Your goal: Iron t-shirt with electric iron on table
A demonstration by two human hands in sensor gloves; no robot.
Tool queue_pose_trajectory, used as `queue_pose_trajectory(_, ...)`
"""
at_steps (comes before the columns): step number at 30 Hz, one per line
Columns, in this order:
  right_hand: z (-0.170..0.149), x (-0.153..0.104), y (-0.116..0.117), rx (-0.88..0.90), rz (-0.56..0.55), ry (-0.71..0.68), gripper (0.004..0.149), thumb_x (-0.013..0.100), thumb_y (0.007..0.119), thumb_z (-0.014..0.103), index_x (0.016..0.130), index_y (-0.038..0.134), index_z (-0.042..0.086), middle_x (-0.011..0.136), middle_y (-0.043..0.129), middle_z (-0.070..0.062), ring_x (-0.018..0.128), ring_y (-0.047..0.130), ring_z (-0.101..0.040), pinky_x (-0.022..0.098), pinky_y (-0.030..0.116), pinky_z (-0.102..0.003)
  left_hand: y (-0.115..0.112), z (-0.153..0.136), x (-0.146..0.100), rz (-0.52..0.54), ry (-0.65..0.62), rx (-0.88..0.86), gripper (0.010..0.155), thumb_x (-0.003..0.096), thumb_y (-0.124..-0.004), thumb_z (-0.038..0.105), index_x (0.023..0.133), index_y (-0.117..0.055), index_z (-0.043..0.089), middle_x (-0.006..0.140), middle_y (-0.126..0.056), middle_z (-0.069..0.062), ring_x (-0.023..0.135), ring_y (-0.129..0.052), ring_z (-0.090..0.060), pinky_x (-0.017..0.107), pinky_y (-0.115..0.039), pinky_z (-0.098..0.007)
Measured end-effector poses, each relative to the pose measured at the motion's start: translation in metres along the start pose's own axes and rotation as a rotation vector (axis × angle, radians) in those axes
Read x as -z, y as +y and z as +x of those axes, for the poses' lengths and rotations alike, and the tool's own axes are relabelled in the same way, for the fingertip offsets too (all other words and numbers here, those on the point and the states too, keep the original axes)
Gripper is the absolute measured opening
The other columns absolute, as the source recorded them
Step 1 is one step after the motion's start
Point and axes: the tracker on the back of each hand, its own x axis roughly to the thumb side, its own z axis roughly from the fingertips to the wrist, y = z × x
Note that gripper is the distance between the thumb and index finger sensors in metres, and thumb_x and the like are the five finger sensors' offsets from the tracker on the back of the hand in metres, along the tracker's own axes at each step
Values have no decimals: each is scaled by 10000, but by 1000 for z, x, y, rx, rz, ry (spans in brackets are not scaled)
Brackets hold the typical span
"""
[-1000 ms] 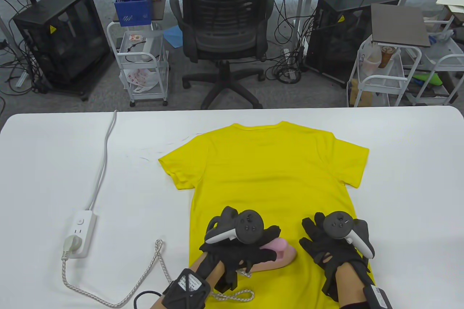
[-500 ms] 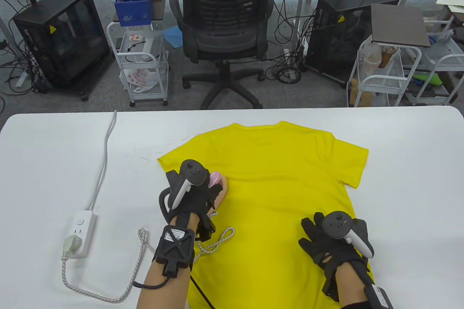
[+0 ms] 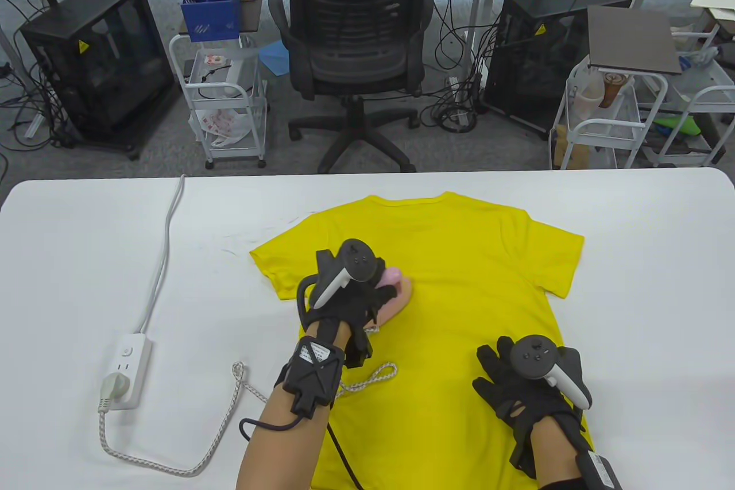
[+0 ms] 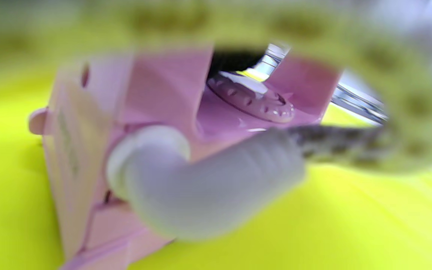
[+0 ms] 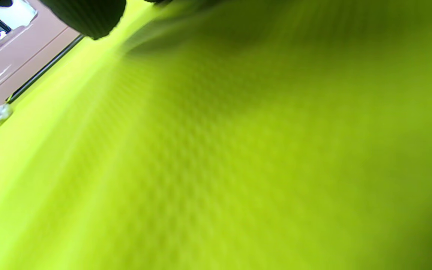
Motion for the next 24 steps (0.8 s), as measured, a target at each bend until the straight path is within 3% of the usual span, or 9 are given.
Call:
queue_pose_trajectory(4,0,0,0,3,1,0,660,490,669,533,1039,331,392,1104,80,11,973,-19,-276,643,48,-575,16,-39,2,52,146,-24,755,396,-786,580,1059,-505,353,822,-841,32,587,-953,-196,656,-693,-525)
queue_pose_trajectory(6,0,0,0,4,1,-1,658,490,669,533,1039,334,392,1104,82,10,973,-18,-277,644,48,-575,17,-44,-1,4,121,-70,760,400,-804,567,1061,-503,347,821,-839,28,589,-949,-200,651,-696,-526)
queue_pose_trajectory(9,0,0,0,2,1,0,658,491,668,534,1039,334,392,1104,83,10,974,-17,-276,644,50,-575,10,-33,-11,-61,-36,-47,755,396,-817,566,1055,-527,336,800,-861,28,568,-964,-192,640,-716,-523)
queue_pose_trajectory(13,0,1,-1,6,6,2,657,491,669,531,1040,338,390,1105,85,10,975,-15,-276,645,52,-577,-13,-3,-40,-268,-318,-12,741,395,-809,588,1050,-551,356,798,-878,48,572,-974,-185,648,-724,-512)
queue_pose_trajectory(15,-1,0,-2,13,7,0,655,492,669,529,1041,341,387,1106,89,11,976,-12,-275,646,52,-575,-28,14,-66,-364,-466,41,734,396,-809,594,1048,-561,365,803,-883,55,582,-980,-185,656,-724,-512)
queue_pose_trajectory(18,-1,0,-2,13,5,0,654,491,671,527,1040,345,387,1106,92,12,977,-10,-274,647,53,-574,-43,30,-102,-418,-613,124,733,391,-810,601,1045,-566,377,804,-889,67,585,-990,-175,659,-734,-507)
queue_pose_trajectory(21,0,0,-2,9,3,1,654,491,669,528,1040,342,388,1106,90,12,976,-10,-275,647,53,-574,-50,36,-123,-417,-690,183,730,384,-809,606,1040,-572,390,803,-897,78,585,-1000,-165,657,-745,-502)
queue_pose_trajectory(24,0,0,-1,0,-1,4,655,491,668,530,1039,337,390,1105,88,11,976,-10,-277,647,56,-577,-45,28,-123,-357,-615,177,725,384,-802,607,1040,-570,402,809,-898,80,590,-1002,-164,652,-745,-503)
